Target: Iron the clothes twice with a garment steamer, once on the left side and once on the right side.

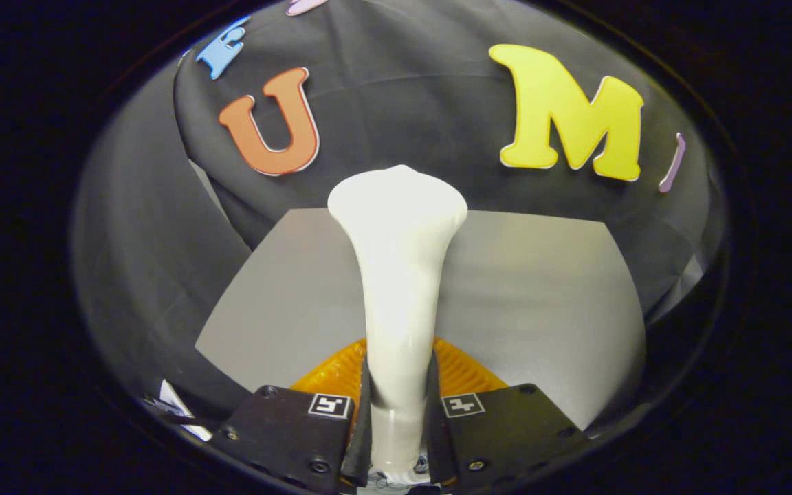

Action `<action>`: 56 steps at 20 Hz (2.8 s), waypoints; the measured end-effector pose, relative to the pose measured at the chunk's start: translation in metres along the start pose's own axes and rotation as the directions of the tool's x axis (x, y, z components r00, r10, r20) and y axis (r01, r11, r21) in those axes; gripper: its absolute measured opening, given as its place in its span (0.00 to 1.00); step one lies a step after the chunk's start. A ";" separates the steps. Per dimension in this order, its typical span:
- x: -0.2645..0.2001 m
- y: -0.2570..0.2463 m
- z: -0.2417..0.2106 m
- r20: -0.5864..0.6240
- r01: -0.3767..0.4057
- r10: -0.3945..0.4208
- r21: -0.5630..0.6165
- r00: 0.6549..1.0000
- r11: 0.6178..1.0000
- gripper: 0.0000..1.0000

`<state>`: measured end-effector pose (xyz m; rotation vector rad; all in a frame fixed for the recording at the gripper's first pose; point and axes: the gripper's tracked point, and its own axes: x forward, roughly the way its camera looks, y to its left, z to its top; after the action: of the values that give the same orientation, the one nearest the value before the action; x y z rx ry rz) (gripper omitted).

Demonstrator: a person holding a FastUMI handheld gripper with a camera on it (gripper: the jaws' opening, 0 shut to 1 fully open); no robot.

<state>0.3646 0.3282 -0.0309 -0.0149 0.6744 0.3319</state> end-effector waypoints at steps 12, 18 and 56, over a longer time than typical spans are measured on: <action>-0.195 -0.018 -0.018 0.335 -0.090 0.067 0.053 0.940 0.995 0.35; -0.300 -0.062 -0.017 0.502 -0.007 -0.033 0.078 0.864 0.997 0.35; -0.355 -0.277 0.047 0.562 0.488 -0.523 0.227 0.641 0.843 0.35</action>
<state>0.2185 -0.0345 0.1986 -0.0431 0.0086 -0.2395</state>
